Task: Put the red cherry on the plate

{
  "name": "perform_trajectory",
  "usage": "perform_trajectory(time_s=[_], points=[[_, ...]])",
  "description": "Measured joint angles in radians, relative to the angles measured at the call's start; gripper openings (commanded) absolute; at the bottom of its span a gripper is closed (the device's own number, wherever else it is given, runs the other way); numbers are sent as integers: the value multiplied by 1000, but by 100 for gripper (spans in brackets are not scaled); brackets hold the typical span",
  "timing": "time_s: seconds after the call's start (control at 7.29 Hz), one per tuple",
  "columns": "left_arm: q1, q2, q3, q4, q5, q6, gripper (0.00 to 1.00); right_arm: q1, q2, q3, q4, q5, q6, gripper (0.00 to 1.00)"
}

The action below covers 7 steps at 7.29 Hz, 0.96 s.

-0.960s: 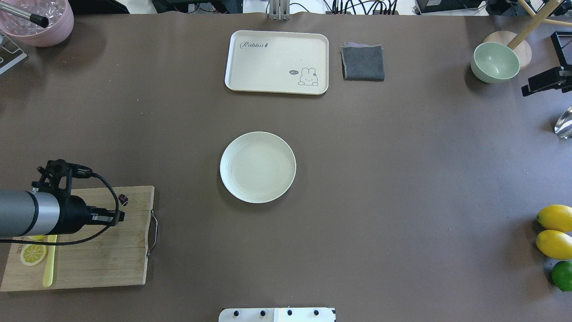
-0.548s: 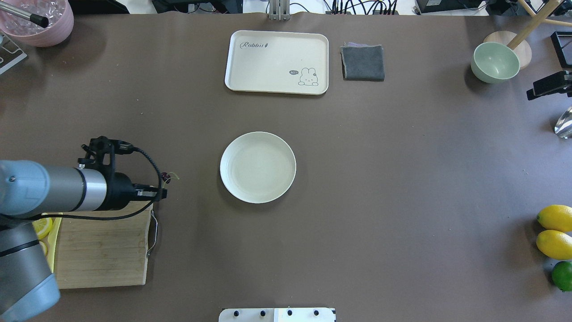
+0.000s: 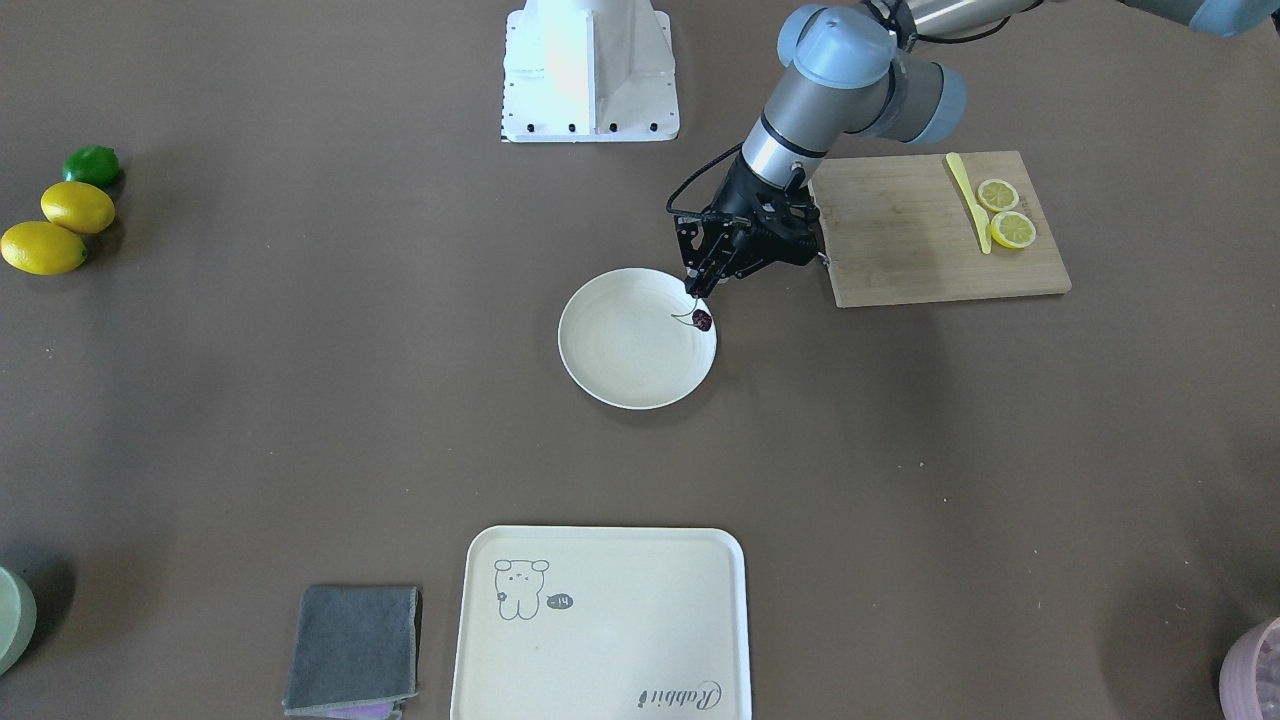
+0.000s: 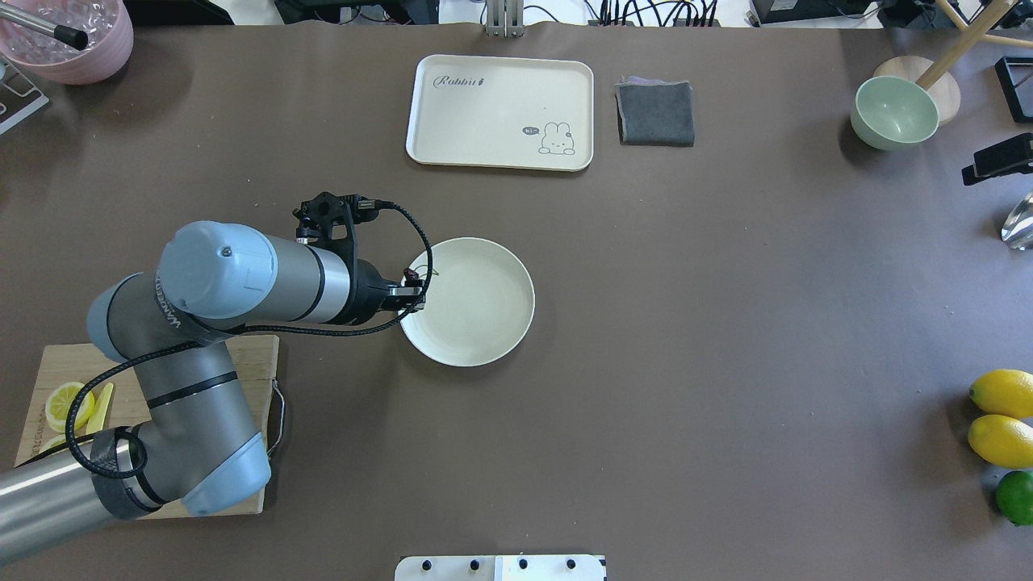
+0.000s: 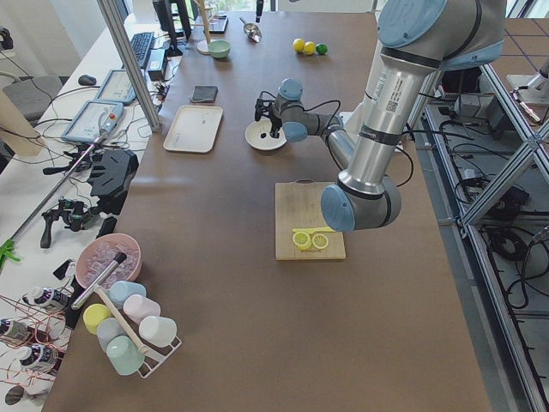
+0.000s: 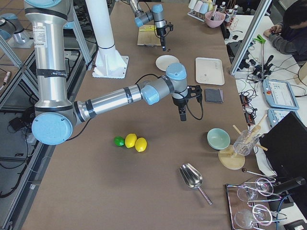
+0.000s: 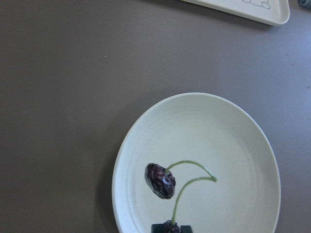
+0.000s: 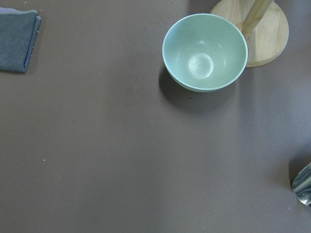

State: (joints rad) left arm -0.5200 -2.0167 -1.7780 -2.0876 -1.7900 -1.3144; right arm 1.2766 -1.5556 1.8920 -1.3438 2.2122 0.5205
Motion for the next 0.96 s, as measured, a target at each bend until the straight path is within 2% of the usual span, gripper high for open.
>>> perform_trajectory(time_s=[0.55, 0.69, 0.96], points=[[-27, -21, -3, 20, 23, -16, 97, 12, -43, -9, -5, -4, -12, 100], [-78, -18, -16, 71, -25, -1, 97, 25, -69, -23, -7, 3, -13, 100], [-256, -17, -76, 280, -207, 182, 97, 67, -113, -48, -9, 13, -23, 100]])
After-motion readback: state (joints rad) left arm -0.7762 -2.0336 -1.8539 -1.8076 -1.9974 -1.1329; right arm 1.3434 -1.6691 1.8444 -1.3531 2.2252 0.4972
